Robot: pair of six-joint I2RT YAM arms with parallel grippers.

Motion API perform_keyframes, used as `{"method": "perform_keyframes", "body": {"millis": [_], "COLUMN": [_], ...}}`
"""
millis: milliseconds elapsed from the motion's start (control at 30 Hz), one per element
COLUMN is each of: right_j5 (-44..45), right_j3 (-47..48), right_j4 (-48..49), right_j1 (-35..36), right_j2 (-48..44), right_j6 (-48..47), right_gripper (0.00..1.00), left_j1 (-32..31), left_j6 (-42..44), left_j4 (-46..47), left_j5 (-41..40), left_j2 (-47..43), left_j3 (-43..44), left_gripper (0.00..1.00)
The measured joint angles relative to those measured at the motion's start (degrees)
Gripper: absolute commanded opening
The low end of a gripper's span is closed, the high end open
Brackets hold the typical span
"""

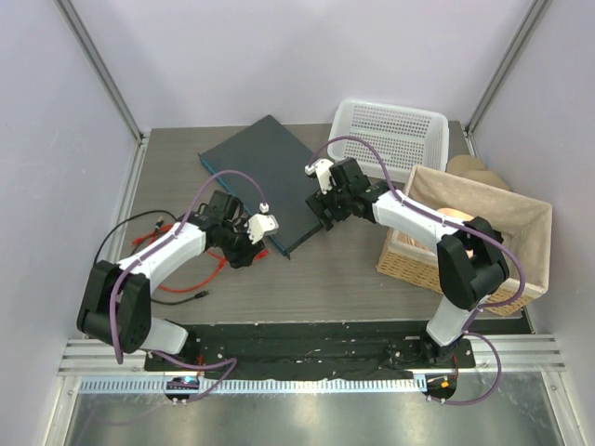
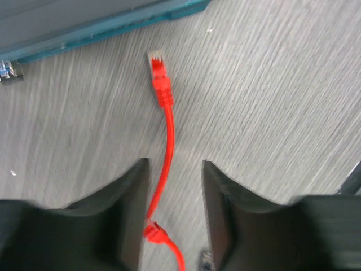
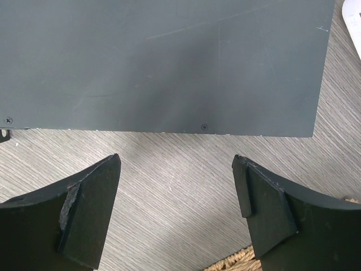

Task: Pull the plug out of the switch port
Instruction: Pull the connector from the switch port, then move the connector to the center of the board.

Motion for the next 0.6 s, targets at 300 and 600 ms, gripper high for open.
{"method": "perform_keyframes", "body": {"millis": [300,600], "right_j5": [0.0,0.1], "right_j3": [-0.6,-4.0], "right_j4": [0.2,0.4], "right_j1": [0.0,-0.4], "right_j2": [0.0,-1.1], "right_j6": [-0.3,-0.8], "right_gripper": [0.88,0.88], "left_j1": [-1.6,-2.4], "left_j6": [-1.4,-2.1], "left_j4": [4.4,4.0], "left_j5": [2.6,2.7], "left_j2": [10.9,17.4], "left_j3": [3.9,8.9], "left_gripper": [0.55,0.02]}}
